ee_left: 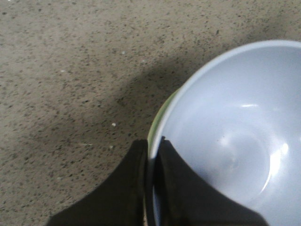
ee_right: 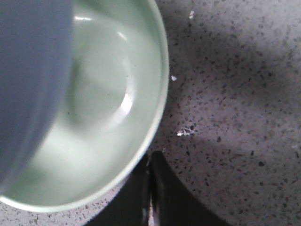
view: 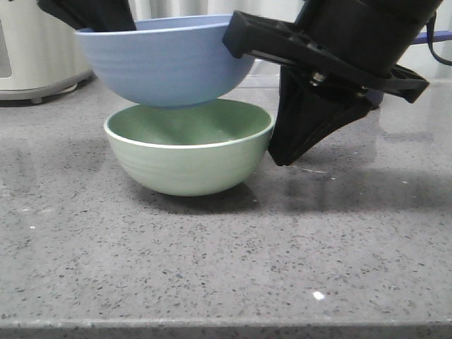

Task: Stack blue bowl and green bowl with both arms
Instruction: 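Lift the blue bowl and carry it above the green bowl, then lower the blue bowl into the green bowl with the left gripper, then open the left gripper and raise both grippers away from the bowls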

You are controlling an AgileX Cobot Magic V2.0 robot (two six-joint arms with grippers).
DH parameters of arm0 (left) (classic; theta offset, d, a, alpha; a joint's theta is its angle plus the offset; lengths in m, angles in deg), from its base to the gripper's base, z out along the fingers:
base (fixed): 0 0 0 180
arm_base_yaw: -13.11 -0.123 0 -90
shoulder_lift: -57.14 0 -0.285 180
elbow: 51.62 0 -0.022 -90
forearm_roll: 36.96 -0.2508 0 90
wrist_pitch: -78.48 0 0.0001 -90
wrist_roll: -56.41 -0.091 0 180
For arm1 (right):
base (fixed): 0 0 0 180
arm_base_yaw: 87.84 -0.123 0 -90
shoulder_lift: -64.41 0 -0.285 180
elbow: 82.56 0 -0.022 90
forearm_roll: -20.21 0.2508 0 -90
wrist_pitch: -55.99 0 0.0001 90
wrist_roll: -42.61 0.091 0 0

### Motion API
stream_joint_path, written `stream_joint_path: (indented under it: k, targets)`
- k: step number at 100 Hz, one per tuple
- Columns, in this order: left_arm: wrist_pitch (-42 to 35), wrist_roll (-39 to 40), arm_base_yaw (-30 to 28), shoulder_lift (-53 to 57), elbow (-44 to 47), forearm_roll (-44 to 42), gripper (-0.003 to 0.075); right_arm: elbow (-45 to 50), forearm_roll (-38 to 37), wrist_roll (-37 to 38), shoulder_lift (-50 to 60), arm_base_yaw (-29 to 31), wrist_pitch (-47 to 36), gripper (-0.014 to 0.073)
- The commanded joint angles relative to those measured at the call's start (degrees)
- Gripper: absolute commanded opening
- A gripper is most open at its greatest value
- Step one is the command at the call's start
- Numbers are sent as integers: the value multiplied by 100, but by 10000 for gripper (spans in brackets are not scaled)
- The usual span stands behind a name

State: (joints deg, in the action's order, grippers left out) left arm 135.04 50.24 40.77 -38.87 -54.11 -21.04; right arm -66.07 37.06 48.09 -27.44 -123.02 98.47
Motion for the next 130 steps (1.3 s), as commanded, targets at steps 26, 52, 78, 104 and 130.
stream_joint_path:
  k: [26, 52, 78, 104, 130]
  targets:
    - [-204, -1, 137, 35, -252, 260, -20, -128, 90, -42, 173, -17, -214, -68]
    - [-204, -1, 137, 35, -252, 287, -13, -128, 90, -42, 173, -17, -214, -68]
    - [-193, -1, 124, 35, -252, 381, 238, -128, 90, -42, 173, -17, -214, -68]
    - [-132, -1, 124, 45, -252, 422, 290, -128, 90, -42, 173, -17, -214, -68]
    - [-287, 129, 116, 262, -252, 10, 279, -128, 90, -42, 200, -7, -248, -68]
